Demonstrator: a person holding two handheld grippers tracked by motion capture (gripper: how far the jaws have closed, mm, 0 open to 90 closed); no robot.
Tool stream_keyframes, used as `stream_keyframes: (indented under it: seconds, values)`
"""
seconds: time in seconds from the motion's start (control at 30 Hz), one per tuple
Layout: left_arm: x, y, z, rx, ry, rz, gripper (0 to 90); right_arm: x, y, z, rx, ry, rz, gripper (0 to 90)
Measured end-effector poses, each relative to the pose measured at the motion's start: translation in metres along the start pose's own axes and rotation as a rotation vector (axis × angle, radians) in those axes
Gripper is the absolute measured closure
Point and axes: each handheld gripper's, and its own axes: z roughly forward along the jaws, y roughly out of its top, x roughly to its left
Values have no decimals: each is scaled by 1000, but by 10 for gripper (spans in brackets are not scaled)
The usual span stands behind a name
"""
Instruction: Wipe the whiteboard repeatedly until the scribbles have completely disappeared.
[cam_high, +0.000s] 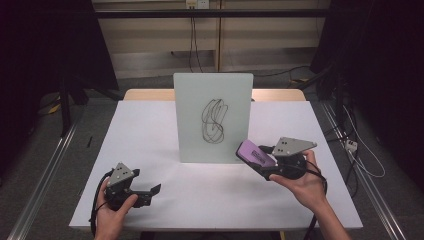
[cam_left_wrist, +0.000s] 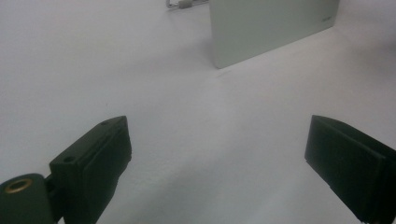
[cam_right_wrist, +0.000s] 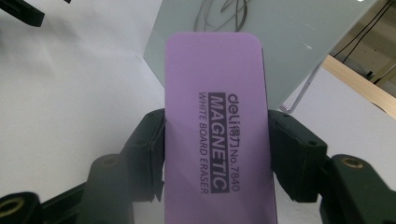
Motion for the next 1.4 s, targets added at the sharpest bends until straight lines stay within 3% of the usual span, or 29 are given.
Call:
stream_keyframes:
  seconds: [0.43, 0.77, 0.97, 1.03, 1.4]
  values:
    - [0, 0, 1, 1, 6, -11, 70, 10, 7, 5, -24, 11, -10, 413]
    - [-1, 1, 2, 8, -2, 8, 70, 12, 11, 9, -27, -2, -21, 414]
    - [0, -1, 0, -3, -2, -3, 70, 15, 16, 16, -13, -21, -69, 413]
    - [0, -1, -1, -4, 3, -1, 70, 14, 19, 16, -22, -47, -81, 414]
    - [0, -1, -2, 4, 13, -4, 70, 12, 29, 24, -49, -93, -135, 414]
